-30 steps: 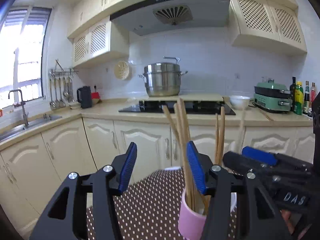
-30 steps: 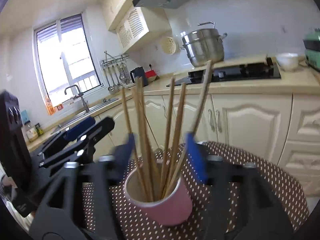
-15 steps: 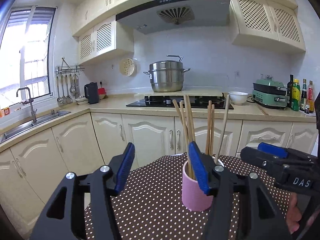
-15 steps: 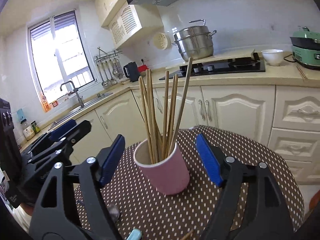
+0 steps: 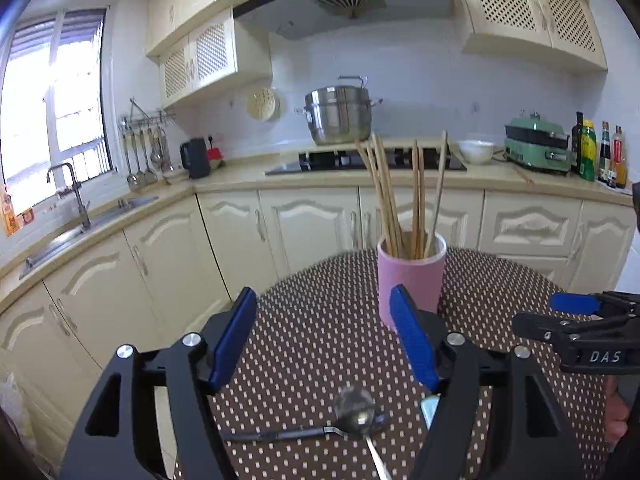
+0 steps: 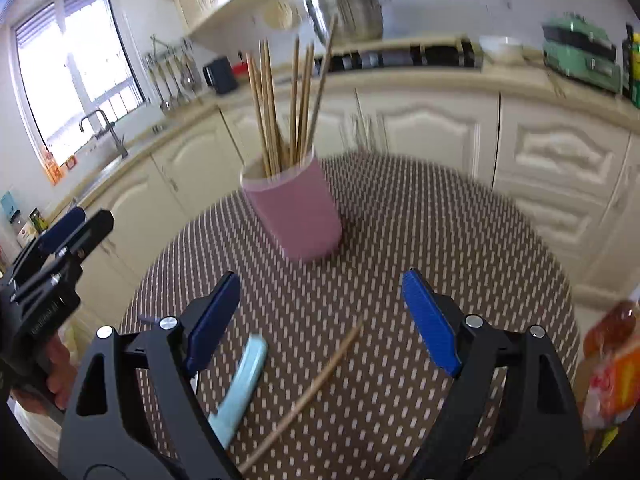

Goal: Organize utensils
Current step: 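Grasp the light-blue spatula with the left gripper while the right gripper grasps a chopstick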

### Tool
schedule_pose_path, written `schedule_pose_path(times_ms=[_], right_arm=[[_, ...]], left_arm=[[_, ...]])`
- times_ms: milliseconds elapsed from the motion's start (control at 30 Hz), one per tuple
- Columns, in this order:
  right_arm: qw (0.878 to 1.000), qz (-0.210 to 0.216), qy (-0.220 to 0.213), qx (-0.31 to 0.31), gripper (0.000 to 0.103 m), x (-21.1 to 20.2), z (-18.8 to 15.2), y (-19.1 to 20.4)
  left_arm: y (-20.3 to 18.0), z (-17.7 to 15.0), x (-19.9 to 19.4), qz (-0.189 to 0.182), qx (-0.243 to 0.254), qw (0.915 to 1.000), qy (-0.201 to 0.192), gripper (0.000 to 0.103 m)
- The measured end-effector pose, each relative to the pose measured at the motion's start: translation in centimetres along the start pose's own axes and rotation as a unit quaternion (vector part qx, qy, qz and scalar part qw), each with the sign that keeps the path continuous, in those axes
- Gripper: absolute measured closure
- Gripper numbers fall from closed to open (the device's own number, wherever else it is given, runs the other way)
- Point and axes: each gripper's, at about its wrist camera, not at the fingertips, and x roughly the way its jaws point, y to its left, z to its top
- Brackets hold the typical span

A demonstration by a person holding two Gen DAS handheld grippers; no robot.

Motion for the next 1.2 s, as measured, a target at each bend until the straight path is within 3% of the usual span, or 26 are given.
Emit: schedule_pose_path(times_ms=[200, 333, 433, 500, 533, 567, 600, 667, 767, 933, 1067, 1200], right_arm=[[0.995, -0.052, 0.088, -0.003, 0.021, 2.7, -3.7, 0.6], [0.989, -0.091, 0.115, -0.018, 0.021, 3.9, -5.5, 1.6], [0.980, -0.120, 0.160, -0.028, 0.021, 5.3, -6.5, 2.5], [0.977, -0.132, 0.161, -0.051, 0.024, 5.6, -6.8, 3.4], [0.976, -0.131, 0.165, -0.060, 0.026, 5.8, -6.9, 3.7], [0.977, -0.124, 0.161, -0.066, 0.041, 5.8, -7.0, 3.9], [0.977, -0.122, 0.159, -0.068, 0.065, 5.6, -6.9, 4.1], [0.979, -0.100, 0.166, -0.059, 0.085, 5.5, -6.6, 3.7], [0.982, -0.060, 0.179, -0.018, 0.091, 5.3, -5.9, 1.9], [0.978, -0.020, 0.199, 0.052, 0.097, 5.2, -5.2, -1.4], [0.979, -0.011, 0.195, 0.057, 0.097, 4.5, -4.9, -3.3], [0.978, 0.003, 0.199, 0.062, 0.097, 3.8, -5.1, -4.1]], left_arm=[[1.1, -3.3, 0.1, -0.009, -0.010, 0.9979, 0.063, 0.033], [1.4, -5.4, 0.4, -0.004, -0.005, 0.9955, 0.094, 0.033], [1.3, -6.7, 0.5, -0.004, -0.005, 0.9928, 0.120, 0.033], [1.3, -7.3, 0.5, -0.010, -0.005, 0.9919, 0.127, 0.033], [1.2, -7.6, 0.4, -0.012, -0.005, 0.9912, 0.132, 0.033], [1.1, -7.8, 0.4, -0.016, -0.005, 0.9907, 0.135, 0.033], [1.0, -8.0, 0.4, -0.025, -0.007, 0.9898, 0.140, 0.033], [0.9, -8.0, 0.3, -0.050, -0.016, 0.9878, 0.147, 0.031], [-0.2, -8.1, 0.2, -0.075, -0.018, 0.9864, 0.145, 0.028], [-3.9, -8.2, 1.2, -0.119, 0.027, 0.9784, 0.167, 0.028], [-6.3, -8.5, 2.9, -0.125, 0.047, 0.9722, 0.192, 0.028], [-8.2, -9.3, 5.4, -0.093, 0.069, 0.9673, 0.225, 0.028]])
